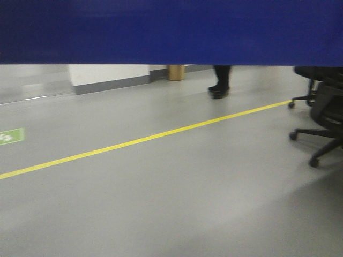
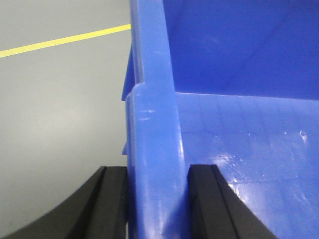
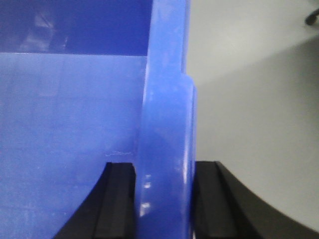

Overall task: Move blue bin to conveyor side
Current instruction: 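Carry the bin with both grippers toward the red-framed conveyor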

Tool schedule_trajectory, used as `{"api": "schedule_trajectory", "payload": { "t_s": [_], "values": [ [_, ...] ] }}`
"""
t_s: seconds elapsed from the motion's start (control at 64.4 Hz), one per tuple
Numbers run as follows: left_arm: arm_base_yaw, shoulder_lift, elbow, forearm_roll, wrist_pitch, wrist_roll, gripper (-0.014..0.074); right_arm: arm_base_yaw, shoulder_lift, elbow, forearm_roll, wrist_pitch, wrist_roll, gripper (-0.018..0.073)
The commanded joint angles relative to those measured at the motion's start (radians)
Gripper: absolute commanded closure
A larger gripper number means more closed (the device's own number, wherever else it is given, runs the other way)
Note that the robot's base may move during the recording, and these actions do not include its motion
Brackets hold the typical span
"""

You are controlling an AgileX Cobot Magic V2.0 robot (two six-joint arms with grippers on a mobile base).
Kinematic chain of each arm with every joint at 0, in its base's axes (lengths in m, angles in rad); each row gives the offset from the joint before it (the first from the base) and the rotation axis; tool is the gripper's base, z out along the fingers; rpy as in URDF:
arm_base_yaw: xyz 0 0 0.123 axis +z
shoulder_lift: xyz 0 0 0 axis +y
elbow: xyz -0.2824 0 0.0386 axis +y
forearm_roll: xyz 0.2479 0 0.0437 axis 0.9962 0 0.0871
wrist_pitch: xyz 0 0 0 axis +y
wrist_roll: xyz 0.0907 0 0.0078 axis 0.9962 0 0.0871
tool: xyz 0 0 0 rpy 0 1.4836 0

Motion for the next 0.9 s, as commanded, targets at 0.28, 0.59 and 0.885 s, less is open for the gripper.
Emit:
{"api": "schedule_trajectory", "payload": {
  "t_s": [0.28, 0.59, 0.885],
  "values": [
    [-0.001, -0.02, -0.016, 0.032, -0.116, 0.007, 0.0616, -0.007, -0.021, -0.013, -0.073, -0.073, -0.015, 0.064],
    [-0.001, -0.02, -0.016, 0.032, -0.116, 0.007, 0.0616, -0.007, -0.021, -0.013, -0.073, -0.073, -0.015, 0.064],
    [-0.001, -0.02, -0.016, 0.032, -0.116, 0.007, 0.0616, -0.007, -0.021, -0.013, -0.073, -0.073, -0.015, 0.064]
  ]
}}
